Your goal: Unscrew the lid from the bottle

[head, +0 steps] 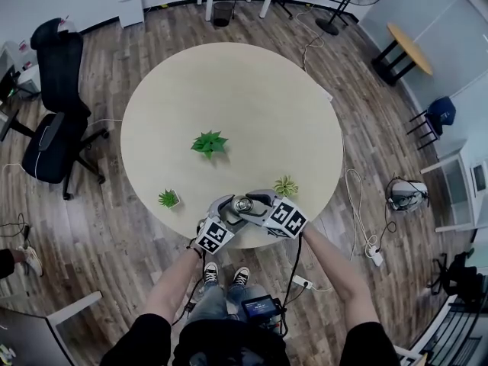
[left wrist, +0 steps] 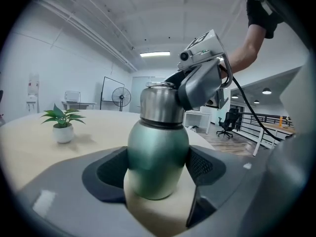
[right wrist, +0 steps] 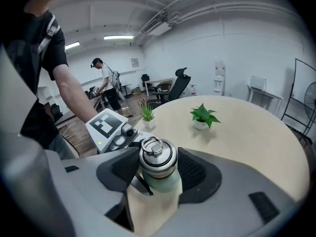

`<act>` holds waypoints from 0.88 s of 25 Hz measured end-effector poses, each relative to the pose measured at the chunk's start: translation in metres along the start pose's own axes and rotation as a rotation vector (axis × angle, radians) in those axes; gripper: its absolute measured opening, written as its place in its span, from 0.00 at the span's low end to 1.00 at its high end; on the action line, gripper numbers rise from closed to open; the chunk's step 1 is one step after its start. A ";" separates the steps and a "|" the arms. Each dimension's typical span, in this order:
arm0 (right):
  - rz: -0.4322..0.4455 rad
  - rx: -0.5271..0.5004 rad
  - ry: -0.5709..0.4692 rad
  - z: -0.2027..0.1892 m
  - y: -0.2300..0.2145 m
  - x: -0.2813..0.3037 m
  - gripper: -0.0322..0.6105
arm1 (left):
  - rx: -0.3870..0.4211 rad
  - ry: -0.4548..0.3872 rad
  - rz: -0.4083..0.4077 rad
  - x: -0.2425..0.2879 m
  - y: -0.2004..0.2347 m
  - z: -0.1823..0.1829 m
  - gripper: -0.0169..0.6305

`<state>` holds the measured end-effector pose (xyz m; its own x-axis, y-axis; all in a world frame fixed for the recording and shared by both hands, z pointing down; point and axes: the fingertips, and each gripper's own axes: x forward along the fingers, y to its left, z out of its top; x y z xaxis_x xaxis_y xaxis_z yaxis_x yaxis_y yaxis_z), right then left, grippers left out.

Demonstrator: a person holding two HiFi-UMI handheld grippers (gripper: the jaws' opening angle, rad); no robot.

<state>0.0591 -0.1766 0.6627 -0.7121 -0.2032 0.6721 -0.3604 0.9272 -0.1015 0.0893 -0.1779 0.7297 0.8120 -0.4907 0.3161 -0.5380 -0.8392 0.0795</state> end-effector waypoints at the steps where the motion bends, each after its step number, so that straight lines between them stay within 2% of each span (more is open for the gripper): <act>1: -0.029 0.007 -0.009 0.003 -0.001 -0.001 0.45 | 0.001 -0.001 0.003 0.000 0.000 0.001 0.59; 3: -0.121 0.082 -0.083 0.010 -0.004 -0.005 0.53 | 0.001 -0.001 0.009 0.000 0.001 0.002 0.59; 5: -0.247 0.204 -0.177 0.012 -0.006 -0.010 0.61 | 0.000 0.000 0.015 0.000 0.001 0.001 0.59; 8: -0.459 0.345 -0.238 0.006 -0.011 -0.013 0.55 | -0.012 0.001 0.045 0.000 0.001 -0.001 0.59; 11: -0.532 0.400 -0.265 0.005 -0.010 -0.007 0.47 | -0.026 -0.002 0.078 0.000 0.001 -0.001 0.59; 13: -0.517 0.392 -0.271 0.005 -0.010 -0.005 0.46 | -0.028 -0.003 0.075 0.001 0.001 0.000 0.59; 15: -0.454 0.348 -0.261 0.005 -0.009 -0.005 0.45 | -0.021 0.005 0.050 0.001 0.001 0.000 0.59; 19: -0.216 0.206 -0.194 0.002 -0.003 -0.003 0.45 | 0.013 0.026 -0.022 0.000 -0.001 -0.002 0.59; 22: -0.074 0.162 -0.127 0.003 -0.002 -0.002 0.44 | 0.021 0.031 -0.047 0.000 -0.001 -0.002 0.59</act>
<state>0.0597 -0.1793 0.6599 -0.7464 -0.3163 0.5855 -0.4995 0.8476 -0.1789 0.0896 -0.1769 0.7312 0.8284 -0.4437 0.3419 -0.4946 -0.8659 0.0747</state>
